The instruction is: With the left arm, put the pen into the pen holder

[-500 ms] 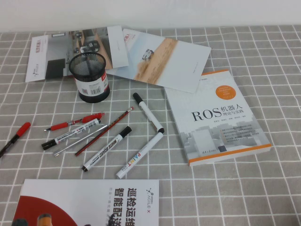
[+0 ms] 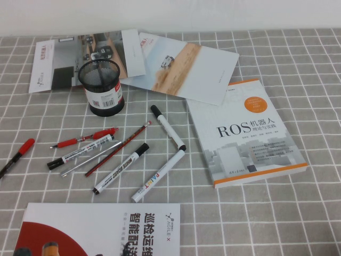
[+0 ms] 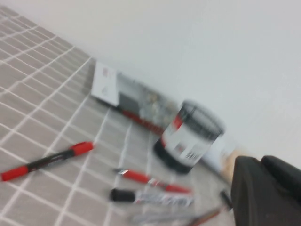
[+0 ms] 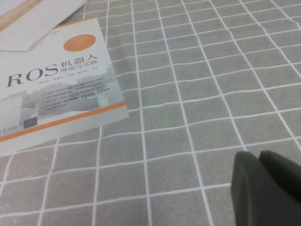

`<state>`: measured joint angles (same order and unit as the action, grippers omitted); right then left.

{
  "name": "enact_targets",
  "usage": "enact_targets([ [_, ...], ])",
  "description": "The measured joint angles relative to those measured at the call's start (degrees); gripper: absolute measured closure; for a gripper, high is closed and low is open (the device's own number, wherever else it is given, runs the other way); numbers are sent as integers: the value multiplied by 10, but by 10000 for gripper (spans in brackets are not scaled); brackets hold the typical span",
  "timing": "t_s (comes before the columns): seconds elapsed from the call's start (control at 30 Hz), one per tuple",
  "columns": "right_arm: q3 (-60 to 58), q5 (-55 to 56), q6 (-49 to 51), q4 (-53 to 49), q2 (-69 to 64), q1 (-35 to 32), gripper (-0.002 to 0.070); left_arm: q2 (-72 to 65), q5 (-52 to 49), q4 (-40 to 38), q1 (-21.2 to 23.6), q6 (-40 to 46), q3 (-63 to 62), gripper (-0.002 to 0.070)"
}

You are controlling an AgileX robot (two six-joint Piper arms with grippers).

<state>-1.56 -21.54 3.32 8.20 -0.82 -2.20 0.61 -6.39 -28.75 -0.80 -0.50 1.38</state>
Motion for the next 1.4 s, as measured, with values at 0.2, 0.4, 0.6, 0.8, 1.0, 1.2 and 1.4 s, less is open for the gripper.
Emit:
enact_targets([
  [0.2, 0, 0, 0, 0, 0, 0, 691, 0, 34, -52, 0, -7, 0, 678],
  [0.4, 0, 0, 0, 0, 0, 0, 691, 0, 44, -61, 0, -7, 0, 678],
  [0.6, 0, 0, 0, 0, 0, 0, 691, -47, -11, -61, 0, 27, -80, 678],
  [0.8, 0, 0, 0, 0, 0, 0, 691, -216, -111, -58, 0, 98, -209, 678],
  [1.0, 0, 0, 0, 0, 0, 0, 691, -406, -235, -44, 0, 202, -345, 678],
  [1.2, 0, 0, 0, 0, 0, 0, 691, -560, -332, 54, 0, 193, -482, 678],
  [1.4, 0, 0, 0, 0, 0, 0, 691, -685, -455, 202, 0, 147, -604, 678],
])
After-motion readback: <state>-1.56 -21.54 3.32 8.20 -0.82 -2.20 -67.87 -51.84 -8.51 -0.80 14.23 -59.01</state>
